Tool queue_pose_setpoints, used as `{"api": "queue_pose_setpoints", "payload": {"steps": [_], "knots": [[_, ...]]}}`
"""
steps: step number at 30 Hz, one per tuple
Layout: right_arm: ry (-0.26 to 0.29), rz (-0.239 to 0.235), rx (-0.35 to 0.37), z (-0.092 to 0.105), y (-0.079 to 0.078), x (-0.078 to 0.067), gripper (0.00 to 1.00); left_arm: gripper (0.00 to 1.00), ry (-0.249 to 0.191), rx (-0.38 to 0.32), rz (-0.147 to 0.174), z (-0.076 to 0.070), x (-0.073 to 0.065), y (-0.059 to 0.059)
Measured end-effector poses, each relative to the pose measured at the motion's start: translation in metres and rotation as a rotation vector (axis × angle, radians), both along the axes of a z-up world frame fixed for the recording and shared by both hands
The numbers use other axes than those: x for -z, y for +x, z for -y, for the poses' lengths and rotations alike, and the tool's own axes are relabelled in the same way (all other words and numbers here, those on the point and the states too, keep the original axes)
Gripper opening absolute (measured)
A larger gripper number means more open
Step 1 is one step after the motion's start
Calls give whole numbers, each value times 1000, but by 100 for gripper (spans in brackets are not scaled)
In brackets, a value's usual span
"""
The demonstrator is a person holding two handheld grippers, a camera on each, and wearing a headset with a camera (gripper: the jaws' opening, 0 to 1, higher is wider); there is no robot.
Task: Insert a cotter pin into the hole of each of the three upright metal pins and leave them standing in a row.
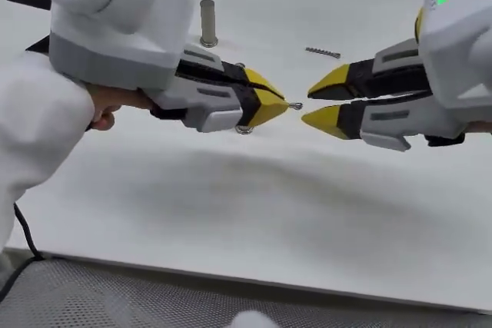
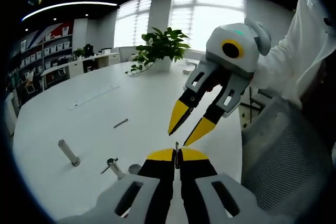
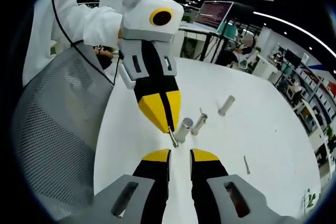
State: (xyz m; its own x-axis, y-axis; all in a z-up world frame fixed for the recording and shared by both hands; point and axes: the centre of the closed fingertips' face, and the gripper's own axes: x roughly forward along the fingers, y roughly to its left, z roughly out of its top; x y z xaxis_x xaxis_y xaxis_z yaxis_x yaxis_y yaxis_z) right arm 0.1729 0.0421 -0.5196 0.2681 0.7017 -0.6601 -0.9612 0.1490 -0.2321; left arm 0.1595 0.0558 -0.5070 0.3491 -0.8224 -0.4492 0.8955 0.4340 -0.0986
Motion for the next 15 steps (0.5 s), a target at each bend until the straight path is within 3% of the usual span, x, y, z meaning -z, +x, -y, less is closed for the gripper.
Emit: {"api": "queue_pose_setpoints", "payload": {"steps": [4,9,15], "knots": [[16,-50,-16,-1,-2,0,9,0,10,16,24,-1,1,1],[54,-146,-44,-4,-10,-1,8,0,12,69,91,0,-7,-5],[65,-214,-86,-8,-17,0,6,0,26,80,106,-4,-5,-4]]}}
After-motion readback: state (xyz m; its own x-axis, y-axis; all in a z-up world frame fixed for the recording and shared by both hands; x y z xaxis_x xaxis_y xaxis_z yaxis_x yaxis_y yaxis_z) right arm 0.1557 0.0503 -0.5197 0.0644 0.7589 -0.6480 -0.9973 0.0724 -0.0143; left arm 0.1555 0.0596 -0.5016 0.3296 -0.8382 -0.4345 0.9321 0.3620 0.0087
